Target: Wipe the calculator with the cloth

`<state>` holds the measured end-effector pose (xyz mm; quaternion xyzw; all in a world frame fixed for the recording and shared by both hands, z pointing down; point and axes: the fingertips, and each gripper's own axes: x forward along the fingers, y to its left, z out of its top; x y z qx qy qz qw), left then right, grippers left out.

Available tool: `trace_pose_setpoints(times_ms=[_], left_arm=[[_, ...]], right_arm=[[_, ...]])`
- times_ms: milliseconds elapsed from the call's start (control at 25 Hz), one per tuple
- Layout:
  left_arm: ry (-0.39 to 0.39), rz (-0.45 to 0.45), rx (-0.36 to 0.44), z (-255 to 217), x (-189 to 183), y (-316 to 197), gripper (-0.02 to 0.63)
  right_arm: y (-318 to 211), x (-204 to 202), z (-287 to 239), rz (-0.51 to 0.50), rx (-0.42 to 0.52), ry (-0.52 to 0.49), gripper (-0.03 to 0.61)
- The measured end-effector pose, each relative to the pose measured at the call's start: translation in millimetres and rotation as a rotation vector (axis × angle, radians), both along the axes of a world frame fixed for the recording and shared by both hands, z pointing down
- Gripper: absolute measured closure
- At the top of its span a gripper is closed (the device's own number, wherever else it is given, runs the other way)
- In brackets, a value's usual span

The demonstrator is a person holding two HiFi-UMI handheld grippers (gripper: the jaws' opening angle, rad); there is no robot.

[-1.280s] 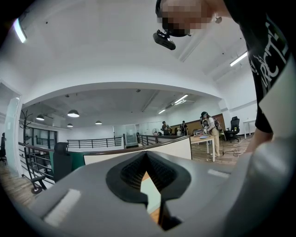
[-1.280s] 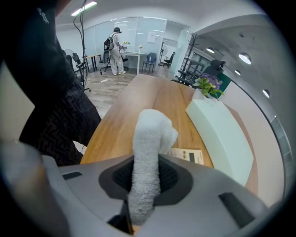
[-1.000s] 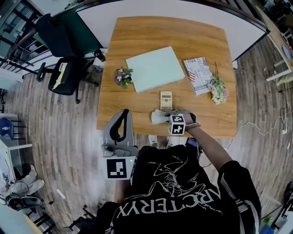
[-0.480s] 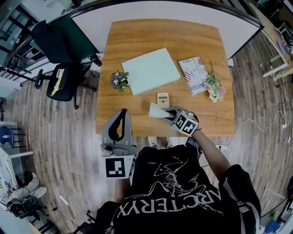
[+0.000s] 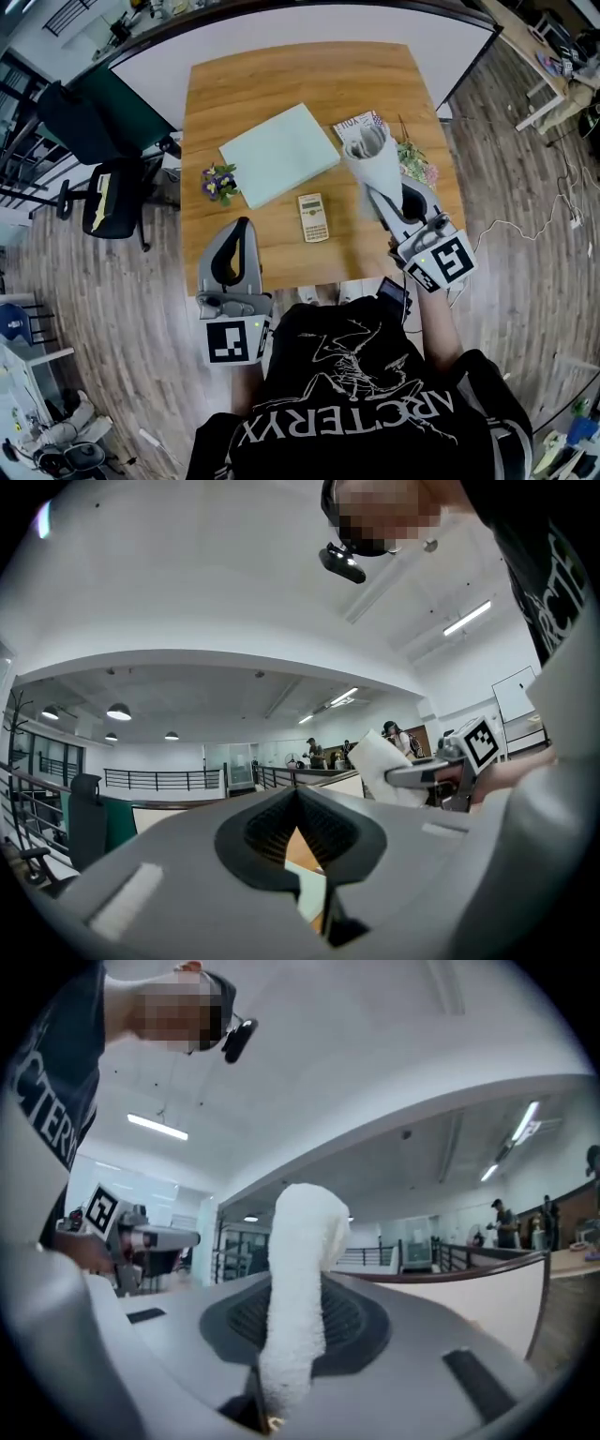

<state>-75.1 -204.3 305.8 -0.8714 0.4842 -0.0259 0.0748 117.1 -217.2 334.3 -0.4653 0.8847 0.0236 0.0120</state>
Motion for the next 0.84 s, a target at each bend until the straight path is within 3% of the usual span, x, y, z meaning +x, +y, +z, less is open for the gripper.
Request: trace_pose_setpoints(times_ms=[80, 360, 840], left_arm=[[0.002, 0.004, 0.013, -3.7, 4.9, -3.6, 0.604], [-0.002, 0.025, 0.024, -4.8, 9.1, -11.1, 0.604], [0.012, -0.005, 0.024, -10.8, -0.4, -12.7, 0.604]], right_arm=[[5.8, 15.7, -21.0, 0.06, 0.047, -0.047, 0.489], [17.6, 34.4, -45.3, 0.135, 0.104, -0.043, 0.489], [17.5, 22.8, -42.2, 0.115, 0.088, -0.045, 0.489]])
